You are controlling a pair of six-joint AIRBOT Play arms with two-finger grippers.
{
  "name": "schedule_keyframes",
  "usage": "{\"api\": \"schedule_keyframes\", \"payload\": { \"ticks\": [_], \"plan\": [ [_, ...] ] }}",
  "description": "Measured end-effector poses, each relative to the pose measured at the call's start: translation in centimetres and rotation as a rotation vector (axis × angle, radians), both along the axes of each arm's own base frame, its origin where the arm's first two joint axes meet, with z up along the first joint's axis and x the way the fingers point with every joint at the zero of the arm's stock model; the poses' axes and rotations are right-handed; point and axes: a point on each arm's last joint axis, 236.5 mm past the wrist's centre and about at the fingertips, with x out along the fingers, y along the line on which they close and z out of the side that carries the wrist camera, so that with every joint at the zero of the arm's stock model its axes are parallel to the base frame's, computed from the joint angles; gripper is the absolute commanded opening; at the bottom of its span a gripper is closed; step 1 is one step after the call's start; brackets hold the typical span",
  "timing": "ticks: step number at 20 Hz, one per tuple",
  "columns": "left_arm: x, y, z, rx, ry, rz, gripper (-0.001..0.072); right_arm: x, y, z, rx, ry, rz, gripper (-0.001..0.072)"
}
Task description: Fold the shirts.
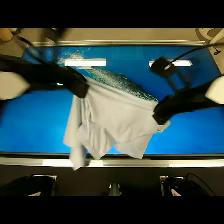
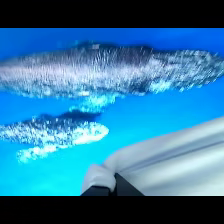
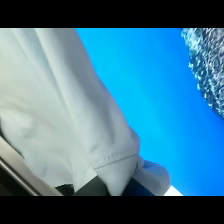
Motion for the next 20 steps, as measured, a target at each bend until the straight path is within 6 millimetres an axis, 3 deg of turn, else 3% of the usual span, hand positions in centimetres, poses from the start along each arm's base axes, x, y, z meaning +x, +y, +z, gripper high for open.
{"api": "schedule_keyframes", "payload": {
  "ticks": [2,5,6,7,8,9,10,12,14,15,17,20],
  "plan": [
    [2.6,-0.2,-7.9,0.076,0.125,0.034,0.0038,3.0,0.6,-5.9,-0.002,0.035,-0.062,0.0022],
    [3.7,0.0,-17.4,0.119,0.339,0.115,0.0062,6.7,2.1,-12.0,0.048,0.044,-0.160,0.0022],
    [3.5,-0.1,-19.6,0.120,0.403,0.138,0.0144,7.5,2.8,-13.4,0.078,0.049,-0.190,0.0044],
    [3.1,-0.3,-21.2,0.112,0.458,0.153,0.0456,8.2,3.5,-14.5,0.111,0.055,-0.218,0.0245],
    [2.7,-0.6,-22.3,0.106,0.503,0.163,0.0720,8.5,4.0,-15.1,0.139,0.061,-0.236,0.0520],
    [2.4,-0.6,-22.8,0.101,0.535,0.168,0.0720,9.0,4.5,-15.2,0.165,0.059,-0.246,0.0618],
    [2.3,-0.1,-22.9,0.108,0.554,0.165,0.0720,9.2,4.5,-15.0,0.173,0.060,-0.240,0.0673],
    [2.4,1.6,-21.8,0.107,0.577,0.177,0.0720,9.5,3.2,-13.6,0.160,0.056,-0.214,0.0687],
    [2.7,4.2,-19.2,0.059,0.577,0.221,0.0719,9.1,0.0,-11.7,0.132,0.076,-0.200,0.0664],
    [2.4,5.6,-18.2,0.034,0.583,0.246,0.0719,8.6,-2.3,-10.9,0.114,0.091,-0.211,0.0621],
    [0.9,8.6,-16.8,-0.023,0.607,0.308,0.0718,7.2,-7.2,-10.1,0.085,0.137,-0.257,0.0605],
    [-4.8,11.9,-18.5,-0.069,0.703,0.407,0.0714,4.1,-12.0,-10.8,0.067,0.232,-0.311,0.0605]
  ]
}}
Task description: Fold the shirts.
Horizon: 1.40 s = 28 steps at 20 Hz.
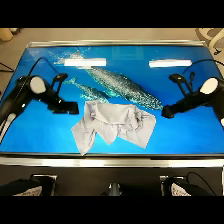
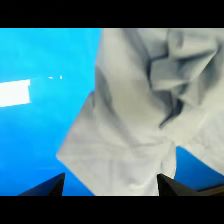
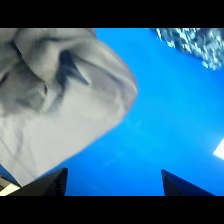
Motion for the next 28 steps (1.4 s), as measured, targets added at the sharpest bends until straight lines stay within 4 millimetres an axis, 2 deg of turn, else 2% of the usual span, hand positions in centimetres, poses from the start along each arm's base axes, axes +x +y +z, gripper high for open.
{"api": "schedule_keyframes", "payload": {
  "ticks": [2,4,6,10,14,16,17,19,24,28],
  "plan": [
    [-4.5,0.9,-2.8,-0.030,0.072,0.061,0.0716,-1.8,-1.1,-1.2,0.008,0.058,-0.012,0.0605],
    [-8.3,0.5,-5.6,-0.092,0.133,0.123,0.0716,-3.2,-0.9,-2.4,0.034,0.101,-0.011,0.0605],
    [-10.5,-0.5,-7.8,-0.162,0.171,0.193,0.0715,-4.3,-0.2,-3.4,0.056,0.137,0.005,0.0605],
    [-12.4,-2.0,-10.6,-0.230,0.213,0.277,0.0714,-6.0,1.6,-4.7,0.075,0.188,0.056,0.0605],
    [-13.5,-4.5,-11.6,-0.272,0.256,0.288,0.0688,-7.3,2.9,-5.8,0.094,0.226,0.081,0.0610],
    [-13.8,-5.2,-12.2,-0.273,0.264,0.300,0.0491,-8.5,3.4,-6.7,0.112,0.265,0.083,0.0633],
    [-13.8,-5.3,-12.5,-0.268,0.262,0.308,0.0359,-9.1,3.8,-7.2,0.126,0.284,0.080,0.0633],
    [-13.5,-5.3,-13.0,-0.253,0.247,0.317,0.0020,-10.2,4.9,-8.3,0.173,0.310,0.059,0.0632],
    [-12.8,-5.4,-13.1,-0.245,0.204,0.287,0.0028,-10.5,8.5,-10.8,0.335,0.292,-0.085,0.0630],
    [-12.2,-5.5,-12.5,-0.241,0.175,0.227,0.0028,-10.3,9.7,-12.1,0.404,0.286,-0.217,0.0616]
  ]
}}
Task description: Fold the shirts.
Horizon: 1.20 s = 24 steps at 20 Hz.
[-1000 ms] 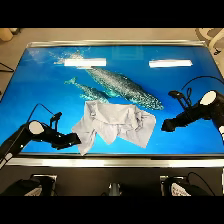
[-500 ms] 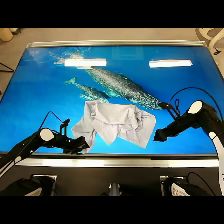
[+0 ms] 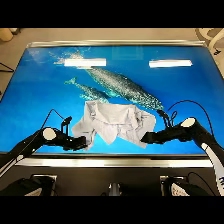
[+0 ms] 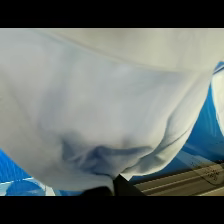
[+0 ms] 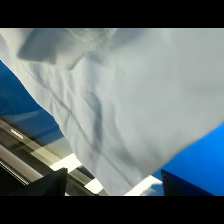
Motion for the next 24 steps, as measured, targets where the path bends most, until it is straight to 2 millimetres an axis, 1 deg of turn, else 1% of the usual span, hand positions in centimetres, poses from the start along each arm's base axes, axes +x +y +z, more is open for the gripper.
{"api": "schedule_keyframes", "payload": {
  "ticks": [2,3,4,5,6,7,8,10,12,14,15,16,17,18,19,20,21,22,23,24],
  "plan": [
    [0.4,-0.1,0.4,-0.002,-0.016,-0.015,0.0028,0.1,0.2,-0.4,0.009,0.008,-0.049,0.0583],
    [0.7,-0.2,0.6,-0.003,-0.027,-0.018,0.0028,0.3,0.3,-0.6,0.013,0.005,-0.070,0.0494],
    [1.0,-0.3,0.9,-0.009,-0.035,-0.016,0.0028,0.4,0.3,-0.8,0.010,0.005,-0.085,0.0481],
    [1.4,-0.6,1.3,-0.019,-0.046,-0.014,0.0027,0.6,0.2,-0.9,0.010,0.003,-0.099,0.0413],
    [1.7,-0.8,1.6,-0.025,-0.056,-0.018,0.0028,0.7,0.2,-1.1,0.008,-0.002,-0.110,0.0224],
    [2.1,-1.1,2.0,-0.034,-0.070,-0.022,0.0028,1.1,-0.1,-1.4,-0.006,-0.015,-0.121,0.0067],
    [2.6,-1.3,2.5,-0.041,-0.089,-0.028,0.0028,1.2,-0.3,-1.6,-0.014,-0.015,-0.134,0.0022],
    [3.4,-1.6,3.4,-0.051,-0.118,-0.035,0.0027,1.5,-0.2,-1.5,-0.008,-0.022,-0.145,0.0021],
    [4.4,-2.0,4.6,-0.062,-0.159,-0.052,0.0026,2.4,-0.1,-1.0,0.000,-0.066,-0.140,0.0016],
    [6.1,-2.4,7.1,-0.067,-0.248,-0.091,0.0025,4.0,0.1,1.1,0.018,-0.152,-0.096,0.0016],
    [7.3,-2.1,9.1,-0.054,-0.315,-0.120,0.0025,5.4,0.2,3.0,0.021,-0.226,-0.065,0.0016],
    [8.9,-1.6,11.6,-0.028,-0.400,-0.142,0.0025,7.2,0.0,5.7,0.013,-0.322,-0.041,0.0016],
    [10.5,-0.7,14.4,0.004,-0.487,-0.156,0.0025,9.1,-0.3,8.8,-0.006,-0.428,-0.015,0.0017],
    [12.4,0.5,18.2,0.043,-0.592,-0.157,0.0025,11.3,-0.8,13.2,-0.033,-0.567,0.004,0.0017],
    [14.2,1.9,22.6,0.079,-0.706,-0.139,0.0026,13.2,-1.3,18.1,-0.069,-0.710,0.012,0.0017],
    [15.7,3.7,28.1,0.113,-0.836,-0.106,0.0025,14.7,-2.0,23.8,-0.120,-0.870,0.015,0.0018],
    [16.6,5.4,34.0,0.142,-0.968,-0.060,0.0025,15.6,-2.8,30.8,-0.181,-1.060,-0.003,0.0018],
    [16.7,7.6,40.6,0.176,-1.115,0.000,0.0025,15.4,-3.8,37.5,-0.251,-1.234,-0.025,0.0017],
    [16.0,9.7,46.6,0.211,-1.245,0.057,0.0025,14.2,-4.8,44.5,-0.333,-1.410,-0.058,0.0017],
    [14.6,12.0,52.3,0.253,-1.371,0.121,0.0025,12.2,-5.8,50.3,-0.399,-1.552,-0.107,0.0017]
  ]
}}
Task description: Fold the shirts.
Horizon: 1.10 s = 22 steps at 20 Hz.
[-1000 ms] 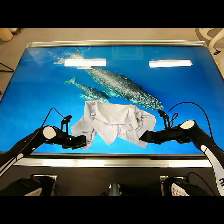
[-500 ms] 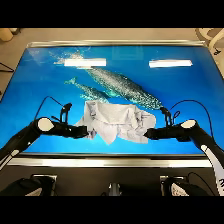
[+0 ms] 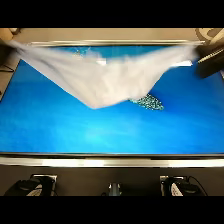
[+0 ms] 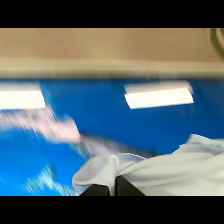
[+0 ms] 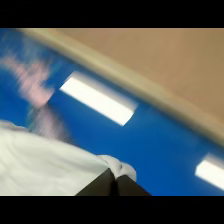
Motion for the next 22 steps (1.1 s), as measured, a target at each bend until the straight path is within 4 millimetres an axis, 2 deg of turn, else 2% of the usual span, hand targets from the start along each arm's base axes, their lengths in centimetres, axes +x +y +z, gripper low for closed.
{"api": "schedule_keyframes", "payload": {
  "ticks": [1,2,3,4,6,10,13,15,17,18,20,22],
  "plan": [
    [-1.8,1.9,4.3,0.003,-0.101,0.054,0.0025,-2.7,-1.0,5.1,-0.026,-0.128,-0.058,0.0017],
    [-3.7,3.4,7.7,-0.001,-0.179,0.101,0.0025,-5.3,-1.6,8.8,-0.034,-0.220,-0.100,0.0018],
    [-5.5,4.4,10.0,-0.010,-0.236,0.135,0.0025,-7.4,-1.9,11.0,-0.032,-0.273,-0.127,0.0018],
    [-6.8,4.9,11.5,-0.016,-0.270,0.153,0.0026,-9.2,-2.3,12.5,-0.032,-0.309,-0.152,0.0018],
    [-8.5,5.2,13.2,-0.024,-0.316,0.163,0.0026,-11.1,-2.7,13.7,-0.033,-0.330,-0.180,0.0018],
    [-11.2,5.4,16.4,-0.026,-0.431,0.167,0.0026,-13.3,-3.4,15.8,-0.023,-0.398,-0.219,0.0018],
    [-11.4,5.3,16.9,-0.021,-0.453,0.165,0.0026,-13.3,-3.9,16.2,-0.027,-0.409,-0.241,0.0018],
    [-10.4,5.4,16.1,-0.014,-0.425,0.167,0.0026,-12.4,-4.2,15.9,-0.034,-0.395,-0.253,0.0018],
    [-7.5,5.4,12.8,-0.001,-0.313,0.165,0.0026,-9.5,-4.6,13.6,-0.048,-0.300,-0.254,0.0019],
    [-5.6,5.5,10.2,0.007,-0.228,0.163,0.0026,-7.5,-4.8,11.9,-0.056,-0.233,-0.250,0.0019],
    [-1.2,5.6,3.9,0.031,-0.049,0.158,0.0026,-2.3,-5.2,6.9,-0.072,-0.054,-0.236,0.0019],
    [3.0,5.7,-3.8,0.049,0.147,0.150,0.0026,3.6,-5.8,1.1,-0.080,0.119,-0.225,0.0019]
  ]
}}
